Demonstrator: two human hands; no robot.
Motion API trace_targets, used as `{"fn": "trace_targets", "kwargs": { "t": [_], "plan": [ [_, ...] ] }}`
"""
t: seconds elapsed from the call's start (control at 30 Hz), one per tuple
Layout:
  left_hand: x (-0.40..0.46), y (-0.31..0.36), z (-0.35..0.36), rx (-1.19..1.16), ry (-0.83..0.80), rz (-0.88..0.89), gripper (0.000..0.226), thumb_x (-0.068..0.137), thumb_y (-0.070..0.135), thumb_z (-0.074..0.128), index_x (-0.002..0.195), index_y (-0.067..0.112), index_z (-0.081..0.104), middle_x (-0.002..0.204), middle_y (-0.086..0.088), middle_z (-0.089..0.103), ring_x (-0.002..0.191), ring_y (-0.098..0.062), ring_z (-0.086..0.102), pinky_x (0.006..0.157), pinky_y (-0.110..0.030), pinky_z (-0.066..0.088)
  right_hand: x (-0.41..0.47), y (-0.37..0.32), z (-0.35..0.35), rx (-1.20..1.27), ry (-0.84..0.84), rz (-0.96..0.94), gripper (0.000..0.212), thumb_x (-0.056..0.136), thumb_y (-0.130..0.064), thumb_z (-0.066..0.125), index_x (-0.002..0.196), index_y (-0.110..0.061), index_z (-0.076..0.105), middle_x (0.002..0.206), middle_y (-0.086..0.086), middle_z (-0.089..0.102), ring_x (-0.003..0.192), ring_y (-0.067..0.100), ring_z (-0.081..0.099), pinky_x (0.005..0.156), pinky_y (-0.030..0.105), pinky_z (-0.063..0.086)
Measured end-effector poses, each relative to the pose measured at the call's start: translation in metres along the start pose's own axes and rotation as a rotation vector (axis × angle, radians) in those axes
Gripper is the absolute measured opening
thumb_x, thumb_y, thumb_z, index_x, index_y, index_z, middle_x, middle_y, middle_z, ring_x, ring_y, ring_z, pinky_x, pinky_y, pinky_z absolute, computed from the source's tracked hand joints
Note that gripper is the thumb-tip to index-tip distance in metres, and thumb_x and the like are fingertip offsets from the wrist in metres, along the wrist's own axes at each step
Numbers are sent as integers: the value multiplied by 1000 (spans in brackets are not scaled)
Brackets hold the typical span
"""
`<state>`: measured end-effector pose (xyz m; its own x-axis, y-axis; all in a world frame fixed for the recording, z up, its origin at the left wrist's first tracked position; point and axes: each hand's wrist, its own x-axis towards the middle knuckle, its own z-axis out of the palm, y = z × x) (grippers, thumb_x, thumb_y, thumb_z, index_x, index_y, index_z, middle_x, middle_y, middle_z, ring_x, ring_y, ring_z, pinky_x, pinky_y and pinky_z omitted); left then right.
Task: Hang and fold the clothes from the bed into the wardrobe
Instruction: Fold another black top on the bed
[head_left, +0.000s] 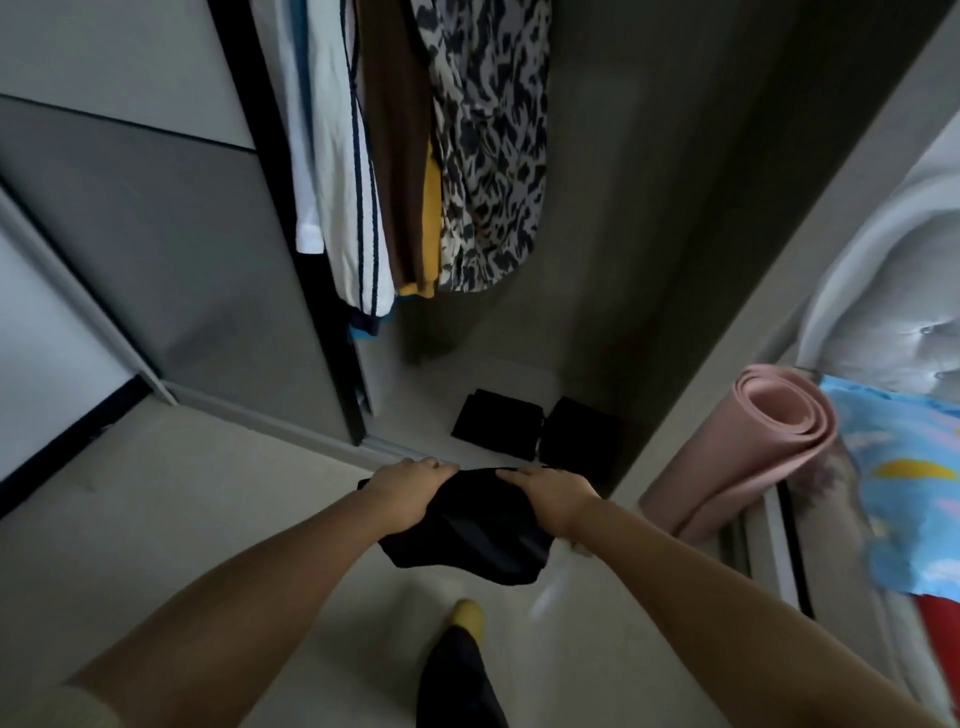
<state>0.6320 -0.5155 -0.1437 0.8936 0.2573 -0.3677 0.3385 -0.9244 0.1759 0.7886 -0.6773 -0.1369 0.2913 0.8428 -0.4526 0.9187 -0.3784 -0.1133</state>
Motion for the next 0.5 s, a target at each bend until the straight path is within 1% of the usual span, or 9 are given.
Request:
{"fn": "trace_targets", "kwargs": {
  "t": [0.1,0.2,0.3,0.37,0.43,0.5],
  "plan": [
    [45,-29,-7,-5,-25,18,51,95,17,40,144,27,32,132,-9,49,115,-30,52,91,-41,47,47,15,-8,27,-5,-10,65,96,-21,49,151,-36,17,150,3,34,129,28,46,101,42,44],
    [95,-54,-15,-20,-75,28,52,95,17,41,145,28,32,129,-10,50,111,-31,54,91,-40,47,94,35,-15,61,-38,24,66,96,-22,49,152,-37,16,151,2,32,128,28,48,101,43,44],
    [145,-78,-26,4,-113,31,54,96,16,40,147,29,29,133,-11,47,113,-32,52,92,-39,44,139,53,-24,89,-64,62,70,94,-21,51,152,-35,15,150,4,33,126,28,49,101,43,45],
    [169,-89,-32,16,-120,32,59,95,13,39,148,33,25,135,-9,46,116,-32,50,91,-40,43,161,60,-29,103,-68,86,70,94,-20,51,152,-36,15,150,4,33,125,29,51,99,41,46],
    [193,-100,-37,24,-149,52,63,94,10,40,149,36,22,137,-8,44,118,-32,49,93,-41,43,182,69,-30,118,-86,118,71,94,-19,51,152,-36,15,151,4,32,125,29,50,99,40,46],
    [211,-112,-38,15,-181,95,63,94,8,39,149,34,23,140,-8,43,119,-32,49,96,-41,44,198,73,-26,147,-104,153,73,93,-18,53,152,-35,15,151,4,32,127,29,49,101,40,44]
  ]
}}
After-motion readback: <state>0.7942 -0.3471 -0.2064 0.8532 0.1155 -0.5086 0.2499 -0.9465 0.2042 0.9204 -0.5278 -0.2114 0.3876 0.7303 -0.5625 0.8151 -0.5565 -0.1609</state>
